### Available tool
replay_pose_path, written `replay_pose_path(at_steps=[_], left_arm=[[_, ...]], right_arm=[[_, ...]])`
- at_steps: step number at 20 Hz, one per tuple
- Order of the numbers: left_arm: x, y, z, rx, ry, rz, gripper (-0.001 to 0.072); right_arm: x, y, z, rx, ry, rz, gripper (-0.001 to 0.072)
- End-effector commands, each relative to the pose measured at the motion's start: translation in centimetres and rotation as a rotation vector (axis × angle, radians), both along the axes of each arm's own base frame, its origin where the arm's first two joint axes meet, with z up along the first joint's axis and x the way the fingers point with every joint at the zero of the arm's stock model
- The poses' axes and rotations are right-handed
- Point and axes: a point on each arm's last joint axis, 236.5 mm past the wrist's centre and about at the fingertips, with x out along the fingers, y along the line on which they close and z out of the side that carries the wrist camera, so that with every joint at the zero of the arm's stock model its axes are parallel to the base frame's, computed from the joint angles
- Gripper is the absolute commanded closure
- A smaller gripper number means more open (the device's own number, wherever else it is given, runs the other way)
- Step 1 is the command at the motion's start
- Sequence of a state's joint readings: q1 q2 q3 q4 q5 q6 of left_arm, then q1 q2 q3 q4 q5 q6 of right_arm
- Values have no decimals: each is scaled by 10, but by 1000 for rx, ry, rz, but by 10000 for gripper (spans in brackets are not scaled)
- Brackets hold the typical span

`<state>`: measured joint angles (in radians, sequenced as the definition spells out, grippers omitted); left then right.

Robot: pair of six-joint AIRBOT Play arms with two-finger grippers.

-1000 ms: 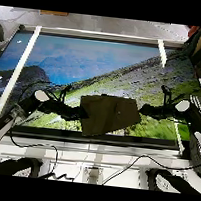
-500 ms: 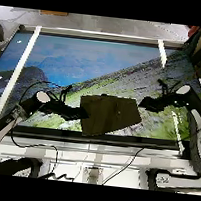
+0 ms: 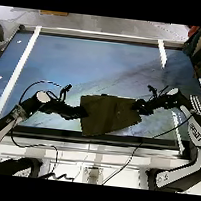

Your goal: Fold the clothes and pants, and hang the long-sleeved shirts on hangers.

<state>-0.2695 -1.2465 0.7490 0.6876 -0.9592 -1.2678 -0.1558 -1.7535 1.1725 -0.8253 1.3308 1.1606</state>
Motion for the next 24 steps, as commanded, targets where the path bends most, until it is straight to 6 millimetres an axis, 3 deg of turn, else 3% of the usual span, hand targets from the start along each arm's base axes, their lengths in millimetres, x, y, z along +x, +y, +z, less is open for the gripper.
replay_pose_path(at_steps=[1,3,4,5,6,7,10,12,15,16,18,21,22,24], left_arm=[[14,3,-1,14,-45,42,11],[18,8,-5,43,-68,40,12],[18,10,-7,55,-73,32,12],[18,9,-7,54,-73,32,12],[18,9,-6,54,-75,33,12],[19,10,-6,54,-77,33,12],[29,11,5,58,-171,-24,12],[44,13,28,50,-256,-37,12],[63,15,80,28,-407,-31,12],[66,15,97,19,-449,-25,12],[65,16,127,3,-526,-18,12],[55,19,164,-16,-619,-12,12],[52,19,173,-21,-645,-11,12],[47,20,187,-29,-680,-8,12]], right_arm=[[-9,29,0,104,69,13,93],[-15,51,-4,97,68,69,106],[-16,63,-5,92,37,110,188],[-15,74,-5,85,8,139,347],[-13,83,-4,76,-20,159,559],[-10,89,1,77,-38,177,674],[17,96,39,69,-149,188,676],[51,76,75,-12,-272,94,676],[98,5,148,-186,-472,-158,675],[108,-31,178,-243,-520,-297,675],[108,-110,231,-338,-588,-568,675],[65,-223,284,-508,-649,-838,675],[41,-258,292,-568,-625,-926,675],[-20,-317,289,-649,-465,-1149,675]])
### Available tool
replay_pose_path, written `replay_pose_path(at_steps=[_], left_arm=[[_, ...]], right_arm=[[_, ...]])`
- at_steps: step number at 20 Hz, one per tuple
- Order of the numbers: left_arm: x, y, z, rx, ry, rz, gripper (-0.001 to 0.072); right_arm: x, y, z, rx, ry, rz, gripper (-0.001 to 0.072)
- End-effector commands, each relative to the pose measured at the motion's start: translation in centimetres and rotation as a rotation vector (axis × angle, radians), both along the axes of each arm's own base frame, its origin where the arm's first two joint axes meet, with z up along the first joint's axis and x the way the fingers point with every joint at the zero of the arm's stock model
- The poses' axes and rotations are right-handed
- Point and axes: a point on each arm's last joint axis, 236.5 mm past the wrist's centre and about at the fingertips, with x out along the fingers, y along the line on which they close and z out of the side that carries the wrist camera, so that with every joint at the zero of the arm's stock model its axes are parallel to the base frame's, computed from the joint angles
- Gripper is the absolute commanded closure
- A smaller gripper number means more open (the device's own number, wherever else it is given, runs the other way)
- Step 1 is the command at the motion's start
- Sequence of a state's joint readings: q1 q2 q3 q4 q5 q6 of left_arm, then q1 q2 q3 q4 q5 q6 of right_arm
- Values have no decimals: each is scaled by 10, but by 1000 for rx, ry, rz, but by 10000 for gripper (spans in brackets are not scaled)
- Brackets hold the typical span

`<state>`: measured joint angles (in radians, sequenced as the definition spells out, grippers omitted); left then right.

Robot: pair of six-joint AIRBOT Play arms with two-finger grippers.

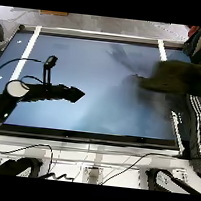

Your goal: Fold the clothes and pants, and hang the long-sleeved shirts on hangers.

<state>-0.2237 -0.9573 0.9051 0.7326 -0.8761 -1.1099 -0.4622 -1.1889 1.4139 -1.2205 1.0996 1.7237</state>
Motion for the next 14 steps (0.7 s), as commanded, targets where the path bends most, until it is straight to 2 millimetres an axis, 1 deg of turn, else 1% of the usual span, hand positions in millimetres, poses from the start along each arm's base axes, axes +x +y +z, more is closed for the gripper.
replay_pose_path(at_steps=[1,3,4,6,7,9,10,11,12,13,14], left_arm=[[-8,3,30,-15,-82,1,12],[-10,3,34,-18,-91,1,12],[-9,3,34,-18,-92,2,12],[-5,5,35,-20,-104,18,12],[-3,5,36,-22,-111,27,12],[3,8,39,-26,-129,47,12],[6,9,41,-29,-139,60,12],[9,10,43,-31,-149,71,12],[10,11,44,-32,-155,78,12],[11,11,44,-32,-156,79,12],[11,11,44,-32,-155,79,12]], right_arm=[[-112,-110,11,5,117,-463,675],[-176,-138,-5,31,259,-608,675],[-212,-148,-13,49,342,-687,675],[-278,-157,-21,87,481,-833,675],[-310,-161,-21,85,535,-912,675],[-355,-172,-10,39,560,-1046,675],[-368,-178,-6,24,548,-1092,674],[-378,-185,-3,16,527,-1131,622],[-384,-188,-3,18,518,-1153,430],[-385,-190,-3,27,506,-1163,210],[-381,-190,-4,36,487,-1156,92]])
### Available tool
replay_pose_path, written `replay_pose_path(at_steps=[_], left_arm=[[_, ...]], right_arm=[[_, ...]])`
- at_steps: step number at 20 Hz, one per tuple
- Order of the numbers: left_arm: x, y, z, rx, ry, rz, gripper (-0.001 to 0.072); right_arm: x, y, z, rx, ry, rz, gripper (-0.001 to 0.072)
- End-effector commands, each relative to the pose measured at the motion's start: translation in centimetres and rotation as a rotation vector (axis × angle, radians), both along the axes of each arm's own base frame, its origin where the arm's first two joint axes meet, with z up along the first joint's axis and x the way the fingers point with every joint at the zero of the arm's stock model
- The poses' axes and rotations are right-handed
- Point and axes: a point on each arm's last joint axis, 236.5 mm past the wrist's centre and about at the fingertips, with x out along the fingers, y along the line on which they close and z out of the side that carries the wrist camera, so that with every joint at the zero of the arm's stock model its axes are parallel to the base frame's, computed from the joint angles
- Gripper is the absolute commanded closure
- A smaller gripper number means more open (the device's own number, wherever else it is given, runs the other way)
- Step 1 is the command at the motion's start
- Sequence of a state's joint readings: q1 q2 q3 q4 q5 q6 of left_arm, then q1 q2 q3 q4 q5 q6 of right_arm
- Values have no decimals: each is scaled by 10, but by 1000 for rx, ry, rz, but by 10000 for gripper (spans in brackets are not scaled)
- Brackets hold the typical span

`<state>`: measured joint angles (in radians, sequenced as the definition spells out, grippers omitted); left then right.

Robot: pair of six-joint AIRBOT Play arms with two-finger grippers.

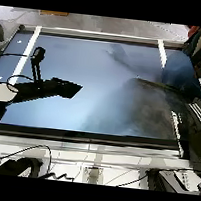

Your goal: Fold the clothes and pants, and hang the long-sleeved shirts on hangers.

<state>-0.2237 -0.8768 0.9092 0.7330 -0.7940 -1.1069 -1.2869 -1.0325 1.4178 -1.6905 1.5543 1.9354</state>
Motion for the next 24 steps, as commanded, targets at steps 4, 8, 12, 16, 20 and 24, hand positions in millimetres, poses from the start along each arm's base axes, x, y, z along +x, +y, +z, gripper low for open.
replay_pose_path(at_steps=[4,8,12,16,20,24], left_arm=[[5,2,3,-5,-17,19,12],[5,2,4,-5,-17,19,12],[5,2,4,-5,-17,19,12],[5,2,3,-5,-17,19,12],[5,2,3,-5,-17,19,12],[5,2,3,-5,-17,19,12]], right_arm=[[1,-7,4,-20,-93,-33,115],[46,6,-7,34,-188,90,675],[150,82,-43,182,-206,542,676],[241,215,-62,190,-105,1160,676],[287,350,-50,-6,-85,1662,676],[291,406,-43,-155,-54,1874,675]])
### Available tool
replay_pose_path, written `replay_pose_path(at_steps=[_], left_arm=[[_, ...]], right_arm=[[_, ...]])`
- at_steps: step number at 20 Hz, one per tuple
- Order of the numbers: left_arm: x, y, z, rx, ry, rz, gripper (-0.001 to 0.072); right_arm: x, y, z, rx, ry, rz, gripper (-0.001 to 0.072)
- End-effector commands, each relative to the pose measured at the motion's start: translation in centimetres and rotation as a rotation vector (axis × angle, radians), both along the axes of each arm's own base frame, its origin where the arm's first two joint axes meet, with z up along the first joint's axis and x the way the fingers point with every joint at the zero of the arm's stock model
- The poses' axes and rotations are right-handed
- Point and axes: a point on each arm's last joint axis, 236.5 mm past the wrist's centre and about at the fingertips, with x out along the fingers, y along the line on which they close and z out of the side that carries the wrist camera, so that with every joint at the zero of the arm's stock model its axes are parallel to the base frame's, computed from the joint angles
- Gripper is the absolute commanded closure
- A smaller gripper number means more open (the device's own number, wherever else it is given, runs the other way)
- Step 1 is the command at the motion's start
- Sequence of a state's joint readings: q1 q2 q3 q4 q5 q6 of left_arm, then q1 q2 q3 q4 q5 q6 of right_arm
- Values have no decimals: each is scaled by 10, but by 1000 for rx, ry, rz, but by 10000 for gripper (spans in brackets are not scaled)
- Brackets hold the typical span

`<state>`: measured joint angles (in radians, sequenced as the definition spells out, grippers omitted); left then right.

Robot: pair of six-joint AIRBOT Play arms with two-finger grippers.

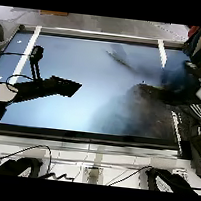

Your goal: Fold the clothes and pants, and hang the long-sleeved shirts on hangers.

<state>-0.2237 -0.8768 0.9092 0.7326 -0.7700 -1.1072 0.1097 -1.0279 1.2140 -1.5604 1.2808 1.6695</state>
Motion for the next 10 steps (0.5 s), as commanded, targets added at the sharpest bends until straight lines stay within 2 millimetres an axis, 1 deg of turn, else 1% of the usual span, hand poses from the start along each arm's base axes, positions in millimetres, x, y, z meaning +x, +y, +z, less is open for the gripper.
replay_pose_path(at_steps=[1,4,10], left_arm=[[0,0,1,0,-1,1,12],[0,0,1,0,-1,1,12],[0,0,1,0,-2,1,12]], right_arm=[[0,58,5,-69,-68,204,675],[-6,70,3,-27,-47,219,675],[-6,70,3,-28,-47,219,675]])
